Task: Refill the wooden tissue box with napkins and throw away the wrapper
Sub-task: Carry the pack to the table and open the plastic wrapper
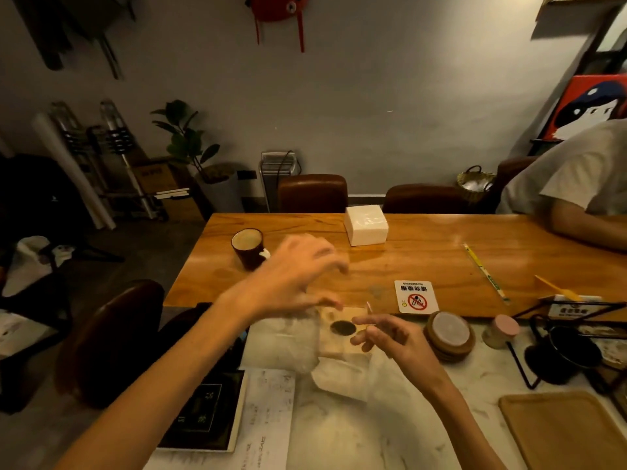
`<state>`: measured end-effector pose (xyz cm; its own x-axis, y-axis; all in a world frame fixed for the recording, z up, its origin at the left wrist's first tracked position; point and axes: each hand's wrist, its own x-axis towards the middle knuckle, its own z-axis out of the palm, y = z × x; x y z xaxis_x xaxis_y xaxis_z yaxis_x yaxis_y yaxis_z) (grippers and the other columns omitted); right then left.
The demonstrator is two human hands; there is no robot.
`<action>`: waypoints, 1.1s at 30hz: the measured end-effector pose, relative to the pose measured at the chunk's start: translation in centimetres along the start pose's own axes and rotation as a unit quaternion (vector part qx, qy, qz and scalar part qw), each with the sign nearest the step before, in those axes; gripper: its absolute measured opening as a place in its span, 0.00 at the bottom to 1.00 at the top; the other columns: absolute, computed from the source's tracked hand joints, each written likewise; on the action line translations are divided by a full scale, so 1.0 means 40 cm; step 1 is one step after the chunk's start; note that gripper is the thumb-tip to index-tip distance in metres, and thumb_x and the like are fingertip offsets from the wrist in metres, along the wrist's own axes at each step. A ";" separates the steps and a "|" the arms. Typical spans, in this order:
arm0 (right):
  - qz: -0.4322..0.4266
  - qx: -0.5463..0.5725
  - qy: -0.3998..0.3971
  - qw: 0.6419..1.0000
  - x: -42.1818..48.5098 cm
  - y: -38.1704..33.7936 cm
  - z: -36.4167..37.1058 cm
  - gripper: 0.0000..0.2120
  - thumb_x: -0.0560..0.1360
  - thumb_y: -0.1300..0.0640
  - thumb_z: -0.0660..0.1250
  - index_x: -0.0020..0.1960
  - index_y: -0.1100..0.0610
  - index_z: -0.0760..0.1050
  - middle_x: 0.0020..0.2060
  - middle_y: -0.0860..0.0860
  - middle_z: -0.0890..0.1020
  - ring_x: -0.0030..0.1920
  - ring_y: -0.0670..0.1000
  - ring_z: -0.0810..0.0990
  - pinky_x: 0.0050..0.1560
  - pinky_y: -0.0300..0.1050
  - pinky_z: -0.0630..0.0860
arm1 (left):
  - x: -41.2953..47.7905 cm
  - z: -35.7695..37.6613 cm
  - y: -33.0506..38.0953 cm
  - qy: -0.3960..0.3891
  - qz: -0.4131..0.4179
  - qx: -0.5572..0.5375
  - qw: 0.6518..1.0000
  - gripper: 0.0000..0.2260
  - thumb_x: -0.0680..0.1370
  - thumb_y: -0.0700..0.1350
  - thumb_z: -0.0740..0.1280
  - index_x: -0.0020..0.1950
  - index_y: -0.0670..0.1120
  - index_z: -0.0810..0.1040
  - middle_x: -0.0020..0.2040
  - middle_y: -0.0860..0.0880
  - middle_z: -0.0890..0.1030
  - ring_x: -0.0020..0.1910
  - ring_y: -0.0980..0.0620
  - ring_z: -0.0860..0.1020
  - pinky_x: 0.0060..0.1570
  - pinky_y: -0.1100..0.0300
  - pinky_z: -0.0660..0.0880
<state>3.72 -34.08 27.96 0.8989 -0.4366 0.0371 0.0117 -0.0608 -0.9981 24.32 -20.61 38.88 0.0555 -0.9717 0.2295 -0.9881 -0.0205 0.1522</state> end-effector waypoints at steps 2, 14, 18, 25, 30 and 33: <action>0.002 -0.024 -0.008 1.000 0.006 -0.008 0.004 0.12 0.76 0.50 0.66 0.55 0.54 0.82 0.43 0.55 0.87 0.43 0.53 0.85 0.46 0.44 0.81 | 0.030 0.049 0.018 -0.043 0.065 0.075 0.994 0.16 0.76 0.58 0.67 0.60 0.53 0.73 0.59 0.53 0.74 0.58 0.55 0.70 0.55 0.62 0.66; -0.018 -0.061 0.054 0.996 -0.038 -0.022 -0.050 0.09 0.75 0.49 0.67 0.50 0.48 0.84 0.43 0.48 0.87 0.44 0.48 0.85 0.43 0.36 0.79 | 0.113 0.017 -0.003 -0.105 -0.049 -0.255 0.960 0.24 0.71 0.65 0.68 0.65 0.69 0.67 0.57 0.65 0.73 0.57 0.66 0.71 0.55 0.64 0.72; 0.035 -0.051 0.062 0.996 -0.078 -0.013 -0.085 0.11 0.75 0.44 0.63 0.50 0.44 0.84 0.44 0.48 0.87 0.45 0.47 0.84 0.44 0.34 0.78 | 0.052 0.053 -0.073 -0.109 -0.083 -0.215 0.967 0.17 0.70 0.66 0.67 0.57 0.65 0.76 0.53 0.66 0.76 0.56 0.66 0.73 0.57 0.58 0.71; 0.027 -0.060 0.153 0.986 -0.119 -0.055 -0.117 0.25 0.77 0.48 0.66 0.72 0.46 0.67 0.63 0.45 0.79 0.63 0.47 0.77 0.62 0.49 0.76 | 0.096 0.049 0.000 -0.110 -0.066 -0.155 0.980 0.06 0.81 0.51 0.61 0.46 0.57 0.76 0.44 0.60 0.76 0.46 0.63 0.74 0.47 0.58 0.72; -0.307 -0.366 0.267 0.837 -0.166 -0.112 -0.006 0.18 0.75 0.64 0.63 0.63 0.52 0.75 0.56 0.48 0.80 0.59 0.51 0.77 0.58 0.41 0.73 | 0.105 0.040 0.070 -0.121 -0.021 -0.087 0.989 0.08 0.83 0.51 0.58 0.45 0.58 0.72 0.41 0.60 0.75 0.42 0.63 0.72 0.41 0.63 0.65; -0.243 -0.557 0.180 0.773 -0.121 -0.116 0.044 0.20 0.71 0.61 0.75 0.62 0.55 0.78 0.57 0.51 0.82 0.58 0.54 0.80 0.55 0.47 0.77 | 0.095 0.035 0.087 -0.100 -0.018 -0.081 0.991 0.08 0.83 0.50 0.57 0.46 0.54 0.73 0.44 0.54 0.78 0.44 0.56 0.75 0.44 0.59 0.71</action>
<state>0.06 -30.11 32.32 0.7247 -0.3279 0.6061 -0.2543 -0.9447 -0.2070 20.89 -24.71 38.93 0.0451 -0.9986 0.0275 -0.9489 -0.0342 0.3137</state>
